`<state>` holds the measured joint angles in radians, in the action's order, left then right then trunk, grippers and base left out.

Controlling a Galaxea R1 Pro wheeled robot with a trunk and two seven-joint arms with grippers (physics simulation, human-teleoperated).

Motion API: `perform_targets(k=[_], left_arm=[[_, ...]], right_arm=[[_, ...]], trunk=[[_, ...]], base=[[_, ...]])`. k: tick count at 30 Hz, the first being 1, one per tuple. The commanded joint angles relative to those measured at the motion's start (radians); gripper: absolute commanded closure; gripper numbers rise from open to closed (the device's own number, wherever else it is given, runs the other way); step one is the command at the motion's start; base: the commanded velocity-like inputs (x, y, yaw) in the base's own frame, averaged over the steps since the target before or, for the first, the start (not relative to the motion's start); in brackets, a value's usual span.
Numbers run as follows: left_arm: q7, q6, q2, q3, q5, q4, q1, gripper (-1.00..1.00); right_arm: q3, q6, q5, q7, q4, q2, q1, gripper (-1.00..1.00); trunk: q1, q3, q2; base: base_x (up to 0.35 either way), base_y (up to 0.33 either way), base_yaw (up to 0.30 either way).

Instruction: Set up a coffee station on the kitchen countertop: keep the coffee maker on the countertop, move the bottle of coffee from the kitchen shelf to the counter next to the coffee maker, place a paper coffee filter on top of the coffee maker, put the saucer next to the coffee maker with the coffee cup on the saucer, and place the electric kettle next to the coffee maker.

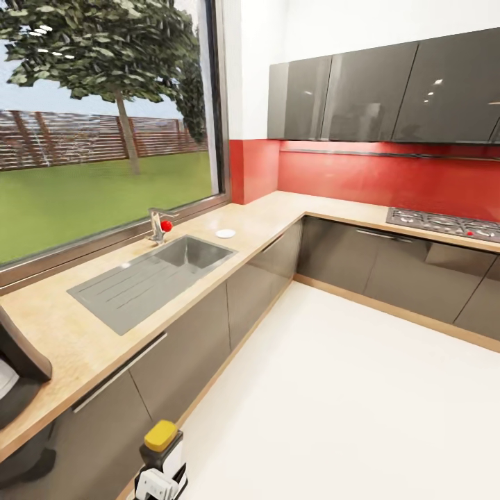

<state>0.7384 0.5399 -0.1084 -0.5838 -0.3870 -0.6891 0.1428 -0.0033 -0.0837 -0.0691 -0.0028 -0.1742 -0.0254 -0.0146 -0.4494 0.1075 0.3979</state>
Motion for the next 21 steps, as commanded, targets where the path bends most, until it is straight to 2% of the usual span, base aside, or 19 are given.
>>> perform_targets(k=[1, 10, 21], left_arm=[[0.007, 0.005, -0.002, -0.008, -0.009, -0.001, 0.001, 1.0], [0.007, 0.005, -0.001, -0.008, -0.009, -0.001, 0.001, 1.0], [0.007, 0.004, -0.001, -0.006, -0.009, -0.006, 0.001, 1.0]], right_arm=[[0.0, -0.004, -0.007, 0.0, 0.001, 0.0, -0.001, -1.0], [0.0, -0.004, -0.008, 0.0, 0.001, 0.0, -0.001, -1.0], [0.0, -0.004, -0.007, 0.0, 0.0, 0.0, -0.001, -1.0]], trunk=[[-0.001, 0.002, 0.002], [-0.001, 0.002, 0.002], [-0.001, 0.002, 0.002]], base=[[0.0, 0.0, 0.0], [-0.082, -0.041, 0.021], [-0.032, -0.021, 0.208]])
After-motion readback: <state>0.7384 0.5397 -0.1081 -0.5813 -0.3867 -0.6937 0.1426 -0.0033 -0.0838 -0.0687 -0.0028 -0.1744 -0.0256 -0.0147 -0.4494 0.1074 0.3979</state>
